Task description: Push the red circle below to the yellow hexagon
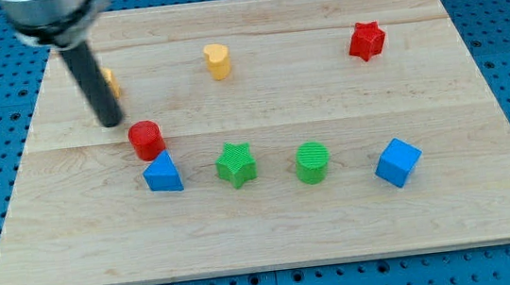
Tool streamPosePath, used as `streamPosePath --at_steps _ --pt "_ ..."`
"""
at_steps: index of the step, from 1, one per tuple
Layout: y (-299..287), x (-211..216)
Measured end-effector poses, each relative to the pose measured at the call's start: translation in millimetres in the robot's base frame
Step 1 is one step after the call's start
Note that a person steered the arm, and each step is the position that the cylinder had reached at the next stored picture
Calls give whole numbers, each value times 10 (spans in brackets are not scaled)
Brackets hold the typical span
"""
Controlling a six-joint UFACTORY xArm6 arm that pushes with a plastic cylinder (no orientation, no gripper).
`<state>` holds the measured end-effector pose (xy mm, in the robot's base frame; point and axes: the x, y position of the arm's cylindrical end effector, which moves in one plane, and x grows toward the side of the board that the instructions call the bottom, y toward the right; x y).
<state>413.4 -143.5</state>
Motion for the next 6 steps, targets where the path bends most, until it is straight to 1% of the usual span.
streamPosePath --at_steps 1,2,3,4,5,6 --pt "565 209" --pt "480 352" --pt "460 615" --pt "346 528" --pt "410 602" --pt "-291 497"
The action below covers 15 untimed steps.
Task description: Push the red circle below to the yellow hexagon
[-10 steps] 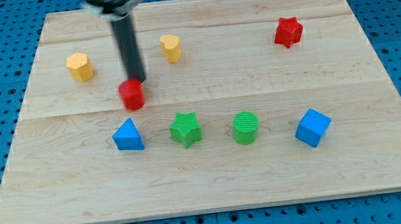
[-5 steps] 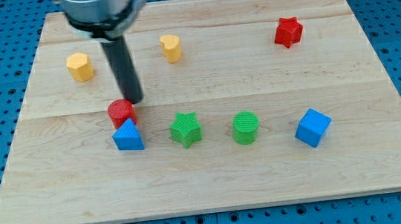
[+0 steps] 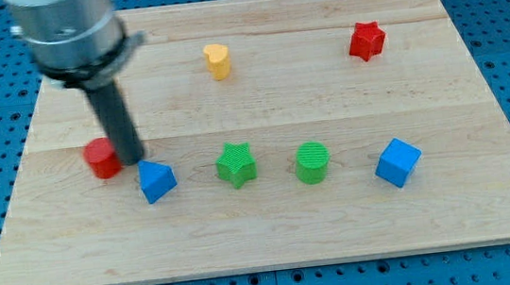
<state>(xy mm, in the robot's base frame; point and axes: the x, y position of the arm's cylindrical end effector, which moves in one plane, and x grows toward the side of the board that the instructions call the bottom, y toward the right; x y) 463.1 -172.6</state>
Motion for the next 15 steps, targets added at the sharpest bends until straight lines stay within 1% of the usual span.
streamPosePath --at_steps 1,2,3,5,6,7,8,9,10,11,12,13,14,15 --pt "-348 -96" --pt "-121 -160" --pt "-214 -617" --pt "-287 -1350" --pt "-27 -976" --pt "333 -935" --pt "1095 -945" --pt "1185 -1367" --pt "1140 -918" --pt "552 -289" --pt "-289 59" --pt "-520 544" --pt "-393 274" --pt "-335 -121"
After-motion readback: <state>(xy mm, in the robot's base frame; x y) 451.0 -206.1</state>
